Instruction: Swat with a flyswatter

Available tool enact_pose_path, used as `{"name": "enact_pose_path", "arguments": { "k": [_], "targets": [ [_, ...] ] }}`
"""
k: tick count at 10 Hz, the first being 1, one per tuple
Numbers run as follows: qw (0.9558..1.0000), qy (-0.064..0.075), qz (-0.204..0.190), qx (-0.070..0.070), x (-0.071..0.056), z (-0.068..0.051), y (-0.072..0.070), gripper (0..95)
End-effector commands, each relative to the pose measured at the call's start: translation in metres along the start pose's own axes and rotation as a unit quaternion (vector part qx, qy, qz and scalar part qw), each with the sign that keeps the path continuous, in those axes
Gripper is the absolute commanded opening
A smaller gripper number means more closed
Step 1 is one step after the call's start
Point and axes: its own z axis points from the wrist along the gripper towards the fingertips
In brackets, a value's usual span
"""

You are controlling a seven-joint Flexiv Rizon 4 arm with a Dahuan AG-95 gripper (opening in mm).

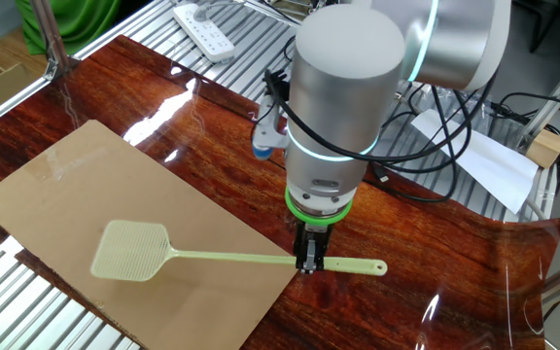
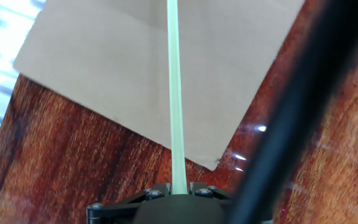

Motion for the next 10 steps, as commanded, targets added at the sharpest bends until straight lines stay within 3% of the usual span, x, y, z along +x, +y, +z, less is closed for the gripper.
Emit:
{"name": "enact_pose_path", "arguments": {
  "k": [1,8,10],
  "targets": [
    [0.9997,0.011,-0.022,-0.006,0.0003,0.0004,0.0003,0.0],
    [0.9998,0.011,-0.016,-0.008,0.0003,0.0004,0.0003,0.0],
    [0.9998,0.017,0.004,-0.007,0.0082,0.0,0.0047,0.0]
  ]
}}
